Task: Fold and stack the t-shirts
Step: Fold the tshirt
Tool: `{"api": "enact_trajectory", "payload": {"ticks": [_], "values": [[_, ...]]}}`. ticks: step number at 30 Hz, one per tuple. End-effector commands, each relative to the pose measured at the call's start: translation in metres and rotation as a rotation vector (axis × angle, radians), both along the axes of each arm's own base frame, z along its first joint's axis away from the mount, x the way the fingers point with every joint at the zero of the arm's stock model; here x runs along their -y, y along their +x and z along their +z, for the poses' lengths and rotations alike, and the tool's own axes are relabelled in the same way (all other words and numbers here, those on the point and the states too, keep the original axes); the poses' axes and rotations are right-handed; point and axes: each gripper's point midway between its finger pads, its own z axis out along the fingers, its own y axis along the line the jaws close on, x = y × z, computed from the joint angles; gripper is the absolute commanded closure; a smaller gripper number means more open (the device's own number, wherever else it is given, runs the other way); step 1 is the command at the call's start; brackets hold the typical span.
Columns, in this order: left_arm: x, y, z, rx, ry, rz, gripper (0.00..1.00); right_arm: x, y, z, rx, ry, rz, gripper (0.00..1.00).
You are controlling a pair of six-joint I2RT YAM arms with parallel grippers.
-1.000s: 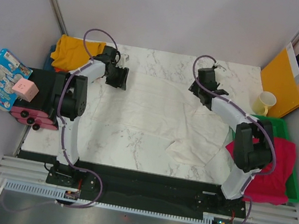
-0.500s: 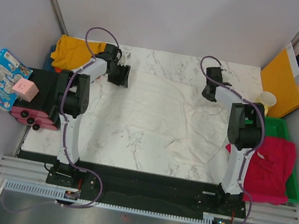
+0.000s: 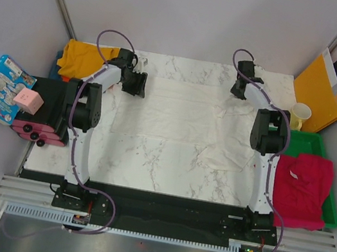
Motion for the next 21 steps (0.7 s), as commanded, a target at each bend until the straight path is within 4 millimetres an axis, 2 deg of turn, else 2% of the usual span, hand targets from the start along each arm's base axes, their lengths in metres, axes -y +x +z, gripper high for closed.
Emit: {"api": "enact_trajectory", "payload": {"ticks": [1,3,4,5,6,7,8,9,10,12,13,14,15,16,18,19,21], "values": [[0.003,-0.001,-0.002,-0.016,0.003,0.003,0.41,0.003,0.003,-0.019,-0.059,0.012,0.012,0.66],[0.003,0.001,0.005,-0.001,0.002,0.004,0.42,-0.001,0.007,-0.010,-0.017,0.018,0.028,0.60],[0.003,0.004,0.015,0.022,-0.005,0.003,0.42,-0.004,0.012,0.020,0.053,0.026,0.032,0.57],[0.007,0.006,0.022,0.036,-0.020,-0.004,0.41,-0.007,0.010,0.019,0.090,0.036,0.038,0.52],[0.008,0.009,0.030,0.056,-0.028,-0.006,0.41,-0.009,0.010,0.033,0.122,0.045,0.041,0.48],[0.010,0.012,0.039,0.075,-0.040,-0.009,0.40,-0.010,0.011,0.058,0.167,0.054,0.040,0.46],[0.013,0.013,0.044,0.083,-0.052,-0.016,0.39,-0.012,0.009,0.068,0.173,0.054,0.044,0.42],[0.013,0.019,0.051,0.105,-0.055,-0.013,0.39,-0.012,0.007,0.076,0.178,0.053,0.043,0.41],[0.013,0.021,0.054,0.112,-0.054,-0.011,0.39,-0.012,0.004,0.096,0.205,0.051,0.043,0.40],[0.011,0.027,0.052,0.113,-0.046,0.000,0.39,-0.012,-0.009,0.096,0.189,0.047,0.046,0.42],[0.012,0.027,0.050,0.109,-0.049,-0.002,0.39,-0.011,-0.014,0.106,0.201,0.047,0.043,0.43],[0.013,0.027,0.041,0.090,-0.050,-0.004,0.39,-0.008,-0.026,0.094,0.167,0.039,0.041,0.44],[0.014,0.027,0.039,0.084,-0.053,-0.001,0.39,-0.007,-0.032,0.097,0.165,0.034,0.041,0.45],[0.014,0.027,0.033,0.071,-0.055,0.002,0.40,-0.005,-0.044,0.080,0.119,0.025,0.041,0.48],[0.015,0.028,0.021,0.046,-0.056,0.007,0.40,0.001,-0.055,0.071,0.094,0.004,0.027,0.51],[0.015,0.028,0.018,0.037,-0.056,0.010,0.40,0.004,-0.065,0.058,0.059,-0.009,0.025,0.54],[0.015,0.029,0.008,0.020,-0.056,0.011,0.41,0.008,-0.071,0.048,0.037,-0.025,0.021,0.58]]}}
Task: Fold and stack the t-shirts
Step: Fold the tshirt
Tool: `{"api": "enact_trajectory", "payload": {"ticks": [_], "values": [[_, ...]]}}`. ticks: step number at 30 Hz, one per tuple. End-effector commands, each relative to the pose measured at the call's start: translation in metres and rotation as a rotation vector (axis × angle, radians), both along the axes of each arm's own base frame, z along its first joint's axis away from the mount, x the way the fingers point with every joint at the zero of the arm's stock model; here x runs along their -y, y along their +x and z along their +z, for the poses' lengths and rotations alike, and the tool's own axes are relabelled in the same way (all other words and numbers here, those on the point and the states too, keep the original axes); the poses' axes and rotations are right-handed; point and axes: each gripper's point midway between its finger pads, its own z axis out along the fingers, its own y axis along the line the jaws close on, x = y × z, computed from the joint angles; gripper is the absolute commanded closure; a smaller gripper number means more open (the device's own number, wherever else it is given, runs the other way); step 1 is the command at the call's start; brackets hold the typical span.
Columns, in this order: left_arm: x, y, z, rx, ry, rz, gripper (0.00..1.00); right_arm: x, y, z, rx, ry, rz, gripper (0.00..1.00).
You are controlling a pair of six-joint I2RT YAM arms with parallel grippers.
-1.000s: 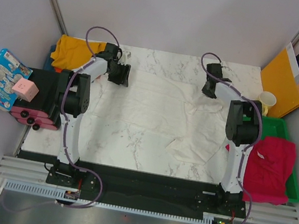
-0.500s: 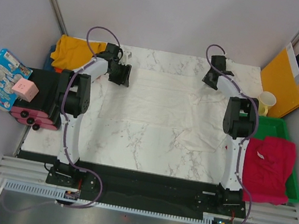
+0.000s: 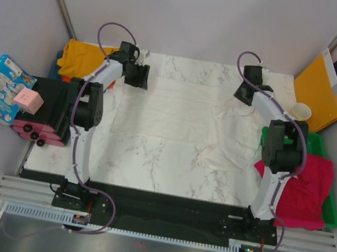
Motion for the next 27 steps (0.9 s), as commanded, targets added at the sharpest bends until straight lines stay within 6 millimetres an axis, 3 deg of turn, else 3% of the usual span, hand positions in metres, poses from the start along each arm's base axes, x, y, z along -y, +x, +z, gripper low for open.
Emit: {"api": "enact_trajectory", "payload": {"ticks": [1,6,9,13,17,20,22,27], "values": [[0.007,-0.001,-0.024,-0.069,-0.034,0.012,0.41,0.010,-0.020,-0.028,-0.069,-0.057,-0.015,0.62],[0.006,-0.003,-0.032,-0.085,-0.022,0.011,0.42,0.012,-0.012,-0.037,-0.072,-0.073,-0.026,0.72],[0.005,-0.002,-0.028,-0.077,-0.020,0.012,0.42,0.013,-0.002,-0.026,-0.037,-0.069,-0.038,0.74],[0.011,0.001,-0.005,-0.040,-0.054,-0.002,0.42,0.005,0.001,-0.006,0.012,-0.029,-0.033,0.63],[0.026,0.019,0.018,0.007,-0.101,-0.007,0.41,-0.001,0.002,0.004,0.033,-0.017,-0.017,0.58],[0.037,0.026,0.016,0.004,-0.085,-0.019,0.41,-0.003,0.007,-0.001,0.015,-0.022,-0.011,0.61],[0.042,0.020,0.010,-0.020,-0.077,-0.032,0.41,-0.003,0.014,0.000,0.014,-0.022,-0.008,0.66],[0.042,0.007,-0.006,-0.073,-0.064,-0.045,0.41,-0.005,0.023,-0.021,-0.030,-0.031,-0.002,0.76]]}}
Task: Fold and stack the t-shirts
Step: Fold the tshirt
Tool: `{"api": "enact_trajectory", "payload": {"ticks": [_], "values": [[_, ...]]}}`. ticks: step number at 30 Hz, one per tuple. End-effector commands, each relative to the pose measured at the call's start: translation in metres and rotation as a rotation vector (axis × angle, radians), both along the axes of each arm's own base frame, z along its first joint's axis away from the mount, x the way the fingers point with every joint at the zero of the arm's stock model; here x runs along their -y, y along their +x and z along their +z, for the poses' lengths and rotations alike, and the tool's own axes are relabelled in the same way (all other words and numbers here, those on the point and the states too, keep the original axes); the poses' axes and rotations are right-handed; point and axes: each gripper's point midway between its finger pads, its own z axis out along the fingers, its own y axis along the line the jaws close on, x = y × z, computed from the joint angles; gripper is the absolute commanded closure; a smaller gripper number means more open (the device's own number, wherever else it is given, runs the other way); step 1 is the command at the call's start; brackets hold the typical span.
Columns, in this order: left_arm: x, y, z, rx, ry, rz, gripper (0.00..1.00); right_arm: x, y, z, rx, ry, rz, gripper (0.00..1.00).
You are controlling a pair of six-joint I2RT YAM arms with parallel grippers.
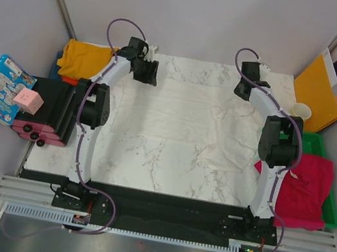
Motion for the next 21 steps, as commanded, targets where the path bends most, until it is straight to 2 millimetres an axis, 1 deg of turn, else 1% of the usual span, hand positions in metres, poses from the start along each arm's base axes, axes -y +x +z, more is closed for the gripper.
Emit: {"api": "enact_trajectory", "payload": {"ticks": [1,2,3,5,6,7,8,9,11,12,14,18,20,21], "values": [[0.007,-0.019,-0.018,-0.096,-0.018,-0.015,0.41,-0.005,0.008,-0.012,-0.030,0.000,0.007,0.77],[0.007,-0.020,-0.021,-0.104,-0.015,-0.016,0.41,-0.005,0.006,-0.016,-0.040,0.000,0.006,0.79],[0.006,-0.022,-0.023,-0.115,-0.014,-0.015,0.41,-0.005,0.002,-0.023,-0.056,0.002,0.005,0.84],[0.006,-0.023,-0.026,-0.122,-0.011,-0.014,0.41,-0.004,-0.002,-0.027,-0.067,0.003,0.001,0.89],[0.006,-0.024,-0.028,-0.130,-0.011,-0.015,0.41,-0.003,-0.007,-0.034,-0.087,-0.005,-0.001,0.97],[0.006,-0.024,-0.029,-0.135,-0.010,-0.015,0.41,-0.002,-0.010,-0.036,-0.092,-0.005,-0.003,1.00],[0.006,-0.025,-0.029,-0.138,-0.010,-0.015,0.41,-0.001,-0.012,-0.036,-0.097,-0.012,0.000,1.00],[0.006,-0.025,-0.030,-0.141,-0.009,-0.015,0.41,-0.001,-0.017,-0.040,-0.110,-0.015,0.001,1.00],[0.005,-0.026,-0.030,-0.144,-0.008,-0.014,0.41,0.001,-0.019,-0.038,-0.108,-0.021,0.001,1.00],[0.005,-0.026,-0.032,-0.148,-0.006,-0.013,0.41,0.001,-0.022,-0.040,-0.114,-0.024,0.004,1.00],[0.005,-0.027,-0.033,-0.154,-0.003,-0.012,0.41,0.003,-0.023,-0.038,-0.114,-0.027,0.004,1.00],[0.003,-0.030,-0.038,-0.159,0.012,-0.034,0.41,0.002,-0.027,-0.042,-0.128,-0.025,0.012,1.00],[0.003,-0.031,-0.040,-0.166,0.014,-0.035,0.41,0.003,-0.028,-0.038,-0.120,-0.024,0.004,1.00],[0.002,-0.032,-0.042,-0.167,0.019,-0.035,0.41,0.003,-0.030,-0.040,-0.124,-0.020,0.004,1.00]]}}
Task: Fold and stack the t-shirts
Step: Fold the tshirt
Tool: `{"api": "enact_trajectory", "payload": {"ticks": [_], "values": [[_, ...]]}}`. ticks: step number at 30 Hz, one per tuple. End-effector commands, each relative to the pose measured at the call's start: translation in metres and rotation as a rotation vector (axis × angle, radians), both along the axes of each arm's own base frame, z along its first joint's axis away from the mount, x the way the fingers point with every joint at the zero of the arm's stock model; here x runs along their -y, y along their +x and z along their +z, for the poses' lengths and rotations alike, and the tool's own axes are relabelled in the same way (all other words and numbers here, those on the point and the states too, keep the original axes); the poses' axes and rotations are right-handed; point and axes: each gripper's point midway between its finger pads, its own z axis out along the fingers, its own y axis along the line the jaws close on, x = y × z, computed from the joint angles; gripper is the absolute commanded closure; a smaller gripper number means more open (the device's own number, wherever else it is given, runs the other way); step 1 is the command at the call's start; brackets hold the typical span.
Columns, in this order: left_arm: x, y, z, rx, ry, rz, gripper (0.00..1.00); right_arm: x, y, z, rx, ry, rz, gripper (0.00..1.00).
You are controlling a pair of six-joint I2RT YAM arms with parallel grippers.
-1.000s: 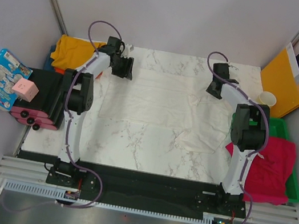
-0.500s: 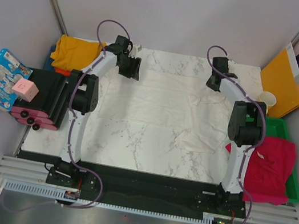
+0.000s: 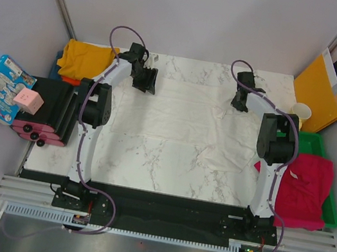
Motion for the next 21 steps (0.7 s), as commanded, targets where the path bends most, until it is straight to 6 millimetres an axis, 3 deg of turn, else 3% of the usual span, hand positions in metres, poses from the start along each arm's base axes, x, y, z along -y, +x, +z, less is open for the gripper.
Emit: {"api": "enact_trajectory", "payload": {"ticks": [1,16,21], "values": [[-0.001,-0.005,-0.007,-0.024,0.003,-0.018,0.41,-0.002,-0.004,0.023,0.039,0.008,-0.001,1.00],[0.000,-0.008,-0.015,-0.055,-0.002,-0.013,0.42,-0.002,-0.035,0.041,0.066,0.021,0.006,1.00],[0.001,-0.009,-0.016,-0.062,-0.007,-0.015,0.41,0.000,-0.055,0.032,0.031,0.024,0.005,1.00]]}}
